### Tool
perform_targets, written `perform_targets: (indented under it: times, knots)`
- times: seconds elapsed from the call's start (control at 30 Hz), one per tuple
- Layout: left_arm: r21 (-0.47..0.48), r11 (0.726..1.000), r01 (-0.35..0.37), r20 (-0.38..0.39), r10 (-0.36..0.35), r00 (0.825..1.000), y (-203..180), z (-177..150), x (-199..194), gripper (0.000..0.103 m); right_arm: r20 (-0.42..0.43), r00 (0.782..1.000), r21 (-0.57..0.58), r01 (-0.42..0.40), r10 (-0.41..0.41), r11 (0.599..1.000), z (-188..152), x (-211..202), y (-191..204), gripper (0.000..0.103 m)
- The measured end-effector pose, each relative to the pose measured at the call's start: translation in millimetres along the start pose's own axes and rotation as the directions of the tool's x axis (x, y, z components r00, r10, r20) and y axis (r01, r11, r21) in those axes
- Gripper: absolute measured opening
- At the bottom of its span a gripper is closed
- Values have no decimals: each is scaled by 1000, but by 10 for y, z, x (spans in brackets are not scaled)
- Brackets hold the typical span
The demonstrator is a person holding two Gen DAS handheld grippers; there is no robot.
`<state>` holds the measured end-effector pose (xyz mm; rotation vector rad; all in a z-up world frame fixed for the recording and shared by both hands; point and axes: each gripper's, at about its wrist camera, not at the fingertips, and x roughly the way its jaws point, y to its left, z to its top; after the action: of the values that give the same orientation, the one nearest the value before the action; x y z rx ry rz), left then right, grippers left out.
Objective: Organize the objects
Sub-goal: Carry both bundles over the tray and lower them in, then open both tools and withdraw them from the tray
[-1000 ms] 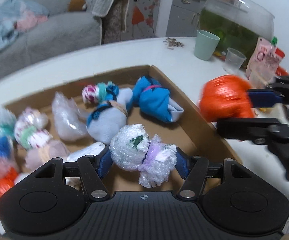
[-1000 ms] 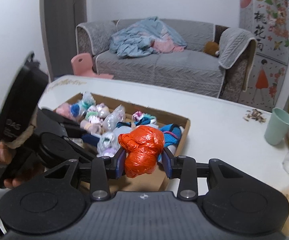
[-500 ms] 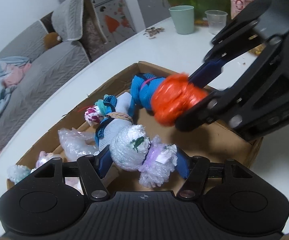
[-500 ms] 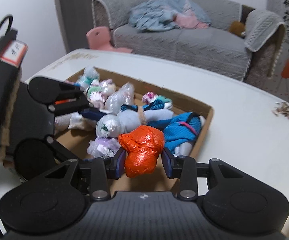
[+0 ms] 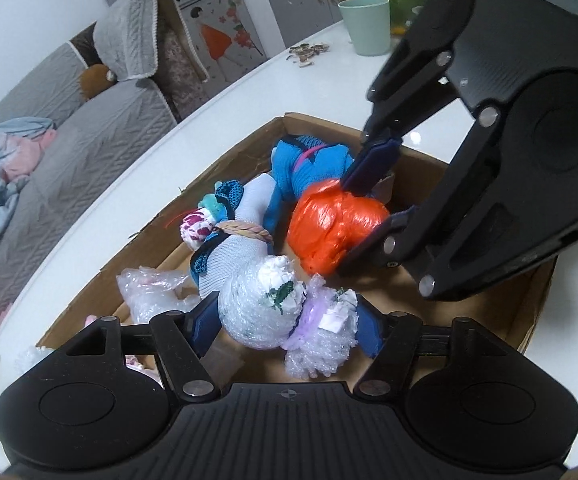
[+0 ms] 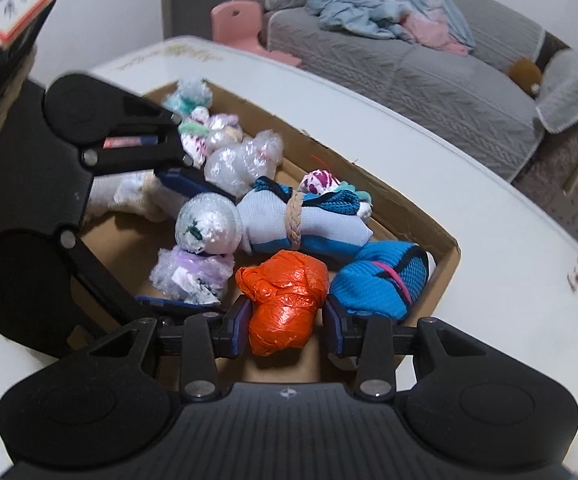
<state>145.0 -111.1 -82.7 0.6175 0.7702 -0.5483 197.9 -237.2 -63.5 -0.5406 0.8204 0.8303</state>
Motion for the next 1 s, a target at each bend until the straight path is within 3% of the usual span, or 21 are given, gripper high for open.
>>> perform_targets:
  times: [0.23,0.43,0.63,1.0]
  knots:
    - [-29,1000,-8,-26,7,1000,5,49,40,76,-65,998,-34,25,-27,999,67,93,65,36]
    - [-59,998,1,-38,-3,999,-21,63,51,84,-58,998,1,23,-23,1000,53,-45,77,45]
    - [-134,991,-11,-37,7,999,-13,61,19,85,-38,999,46,38,-37,998,89,-98,9,54]
    - [-315,943,-104,-53,92,994,22,203,-201,88,-19,997,168,74,-72,983,169,-150,-150,63]
